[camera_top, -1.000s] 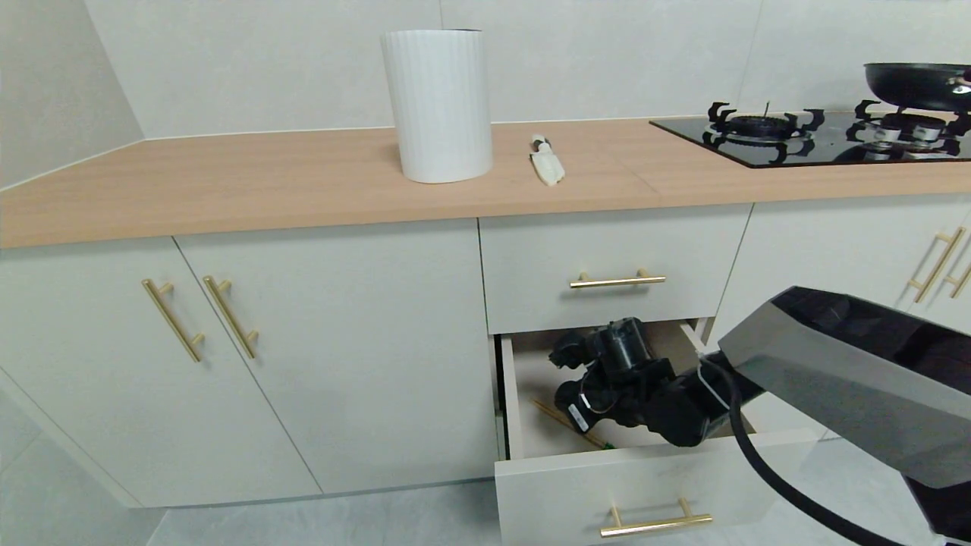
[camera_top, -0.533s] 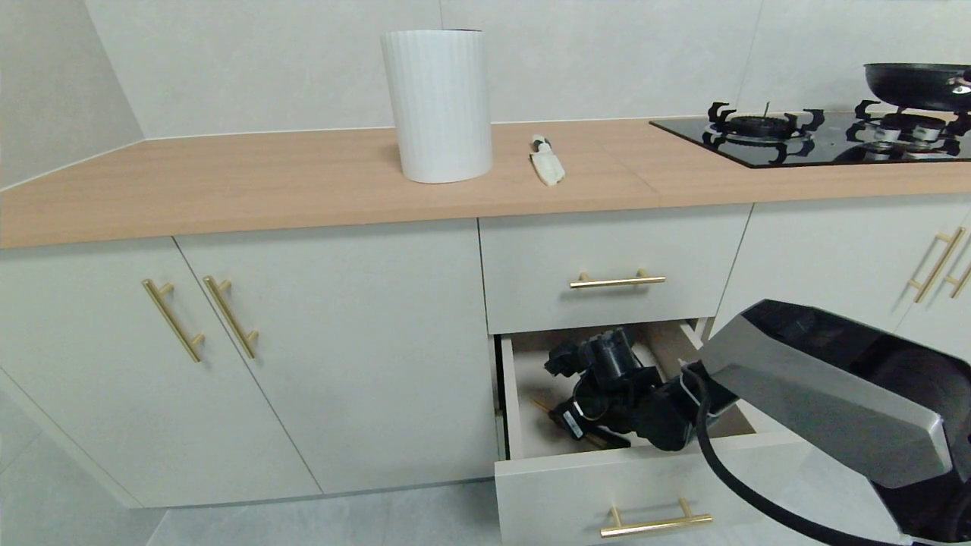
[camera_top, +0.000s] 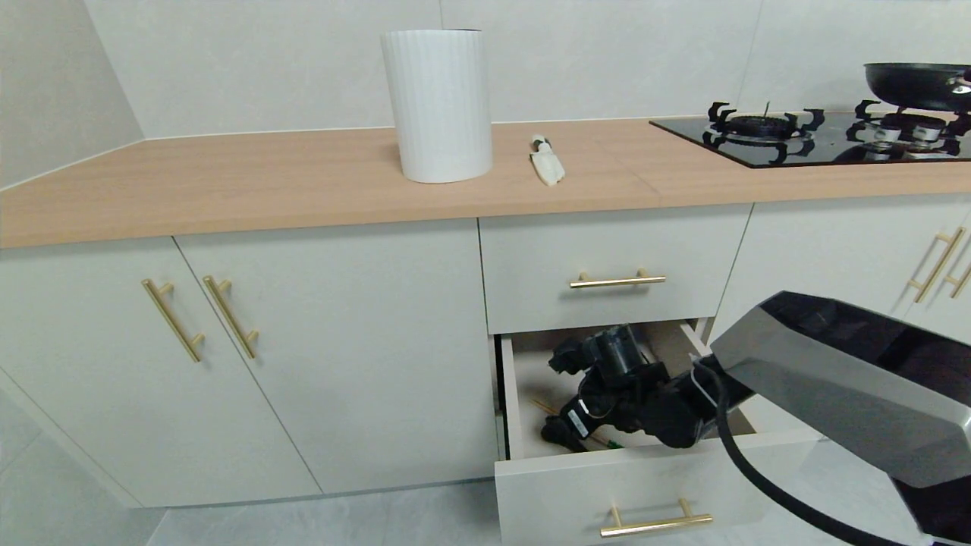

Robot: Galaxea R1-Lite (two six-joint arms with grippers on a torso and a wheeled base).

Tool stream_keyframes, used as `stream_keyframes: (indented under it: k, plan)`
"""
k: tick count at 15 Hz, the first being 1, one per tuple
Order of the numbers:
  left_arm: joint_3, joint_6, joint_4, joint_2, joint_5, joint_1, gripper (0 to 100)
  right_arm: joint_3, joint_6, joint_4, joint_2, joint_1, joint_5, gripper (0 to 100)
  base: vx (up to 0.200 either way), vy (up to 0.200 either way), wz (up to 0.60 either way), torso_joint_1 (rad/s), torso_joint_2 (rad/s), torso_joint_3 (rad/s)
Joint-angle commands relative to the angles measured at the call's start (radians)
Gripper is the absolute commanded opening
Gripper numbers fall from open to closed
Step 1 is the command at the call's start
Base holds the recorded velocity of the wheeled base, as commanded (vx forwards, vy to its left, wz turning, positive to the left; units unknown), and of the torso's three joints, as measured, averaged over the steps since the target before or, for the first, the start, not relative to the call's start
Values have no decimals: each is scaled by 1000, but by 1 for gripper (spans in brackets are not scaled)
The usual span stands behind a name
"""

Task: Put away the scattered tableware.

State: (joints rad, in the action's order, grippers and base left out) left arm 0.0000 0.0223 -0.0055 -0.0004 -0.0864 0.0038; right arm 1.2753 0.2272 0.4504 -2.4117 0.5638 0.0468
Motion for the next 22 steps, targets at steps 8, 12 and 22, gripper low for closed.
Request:
stream_keyframes:
  k: [8,12,22]
  plan:
    - [0,1,-1,0,0,1,100,-396,-26,-10,566,67,-30,100,0,0,0,0,0,0]
    - [0,1,-1,0,0,1,100,-579,-54,-15,790,67,-31,100,0,0,0,0,0,0]
    - [0,1,-1,0,0,1,100,-992,78,-47,1192,48,-237,100,0,0,0,0,0,0]
